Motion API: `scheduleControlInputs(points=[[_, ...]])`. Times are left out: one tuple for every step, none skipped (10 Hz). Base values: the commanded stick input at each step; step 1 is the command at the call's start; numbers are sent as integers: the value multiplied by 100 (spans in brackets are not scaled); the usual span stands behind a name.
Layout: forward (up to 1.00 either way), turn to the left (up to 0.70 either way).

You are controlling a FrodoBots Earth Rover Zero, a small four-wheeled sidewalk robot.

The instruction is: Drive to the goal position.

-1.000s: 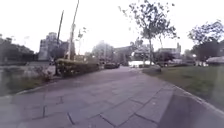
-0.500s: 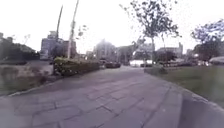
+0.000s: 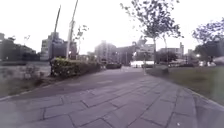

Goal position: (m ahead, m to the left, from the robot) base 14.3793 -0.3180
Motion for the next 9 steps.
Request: scheduleControlInputs(points=[[70,0],[70,0],[70,0],[70,0],[70,0],[70,0],[70,0],[70,0],[70,0]])
